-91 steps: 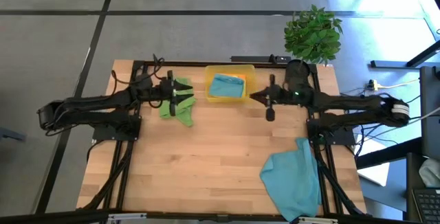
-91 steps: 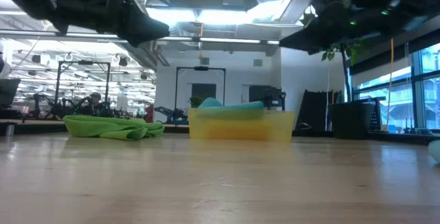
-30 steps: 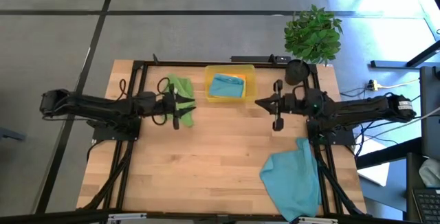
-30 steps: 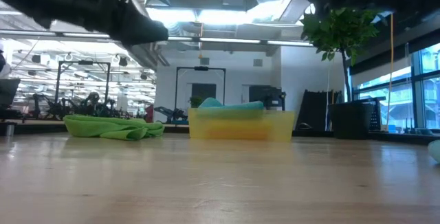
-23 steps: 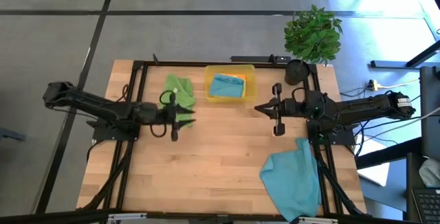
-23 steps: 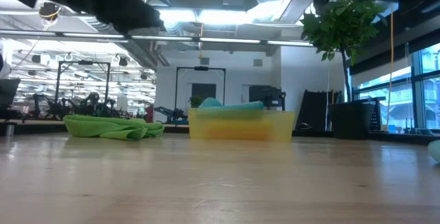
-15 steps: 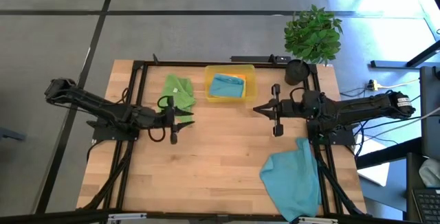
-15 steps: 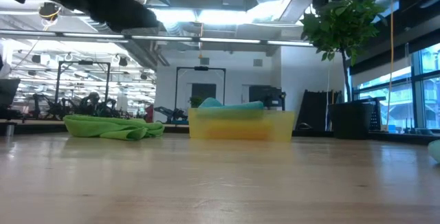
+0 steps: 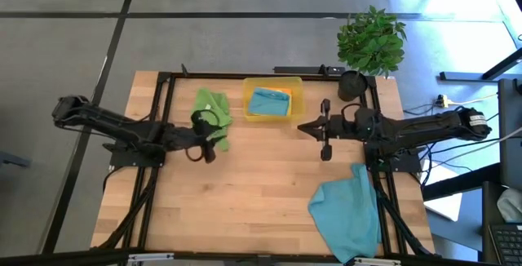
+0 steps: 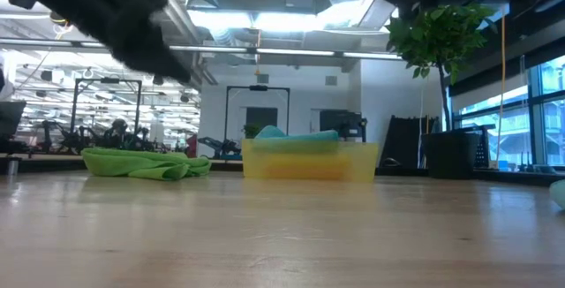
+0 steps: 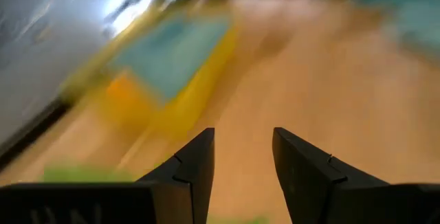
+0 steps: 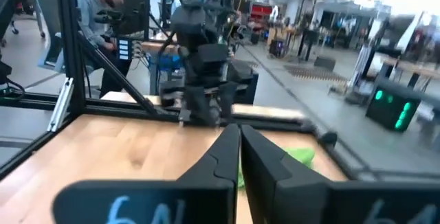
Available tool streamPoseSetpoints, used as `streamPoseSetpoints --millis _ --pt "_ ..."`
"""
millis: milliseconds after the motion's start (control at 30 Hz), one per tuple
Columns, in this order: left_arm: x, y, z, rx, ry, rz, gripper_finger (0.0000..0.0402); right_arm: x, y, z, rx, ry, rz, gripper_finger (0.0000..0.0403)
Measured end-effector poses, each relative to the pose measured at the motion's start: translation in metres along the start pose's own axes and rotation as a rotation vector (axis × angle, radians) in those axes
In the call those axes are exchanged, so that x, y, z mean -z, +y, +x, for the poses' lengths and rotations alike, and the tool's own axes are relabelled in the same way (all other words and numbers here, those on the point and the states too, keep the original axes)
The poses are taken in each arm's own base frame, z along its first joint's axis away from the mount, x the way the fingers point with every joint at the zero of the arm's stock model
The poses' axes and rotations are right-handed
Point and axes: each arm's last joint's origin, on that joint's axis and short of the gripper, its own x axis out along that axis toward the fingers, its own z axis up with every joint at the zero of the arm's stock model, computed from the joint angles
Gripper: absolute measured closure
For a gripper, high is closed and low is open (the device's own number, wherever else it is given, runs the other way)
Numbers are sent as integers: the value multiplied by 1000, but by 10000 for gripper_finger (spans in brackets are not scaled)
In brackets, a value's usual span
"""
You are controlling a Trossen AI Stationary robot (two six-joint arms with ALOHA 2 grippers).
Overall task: Fold microfiber towels
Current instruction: Fold the green microfiber cloth
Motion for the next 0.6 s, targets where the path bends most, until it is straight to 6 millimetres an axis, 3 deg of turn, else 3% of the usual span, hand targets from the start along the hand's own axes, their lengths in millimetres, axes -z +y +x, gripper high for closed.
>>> streamPoseSetpoints --millis 67,167,367,600 --pt "3 2 4 -43 115 -61 265 3 0 3 -1 17 25 386" --pt "1 -8 10 36 242 -108 265 5 0 5 27 22 28 386" --pt "12 -39 37 23 370 -9 265 5 1 5 57 25 28 386" --pt "27 -49 64 -98 509 29 265 5 2 5 53 26 -6 386"
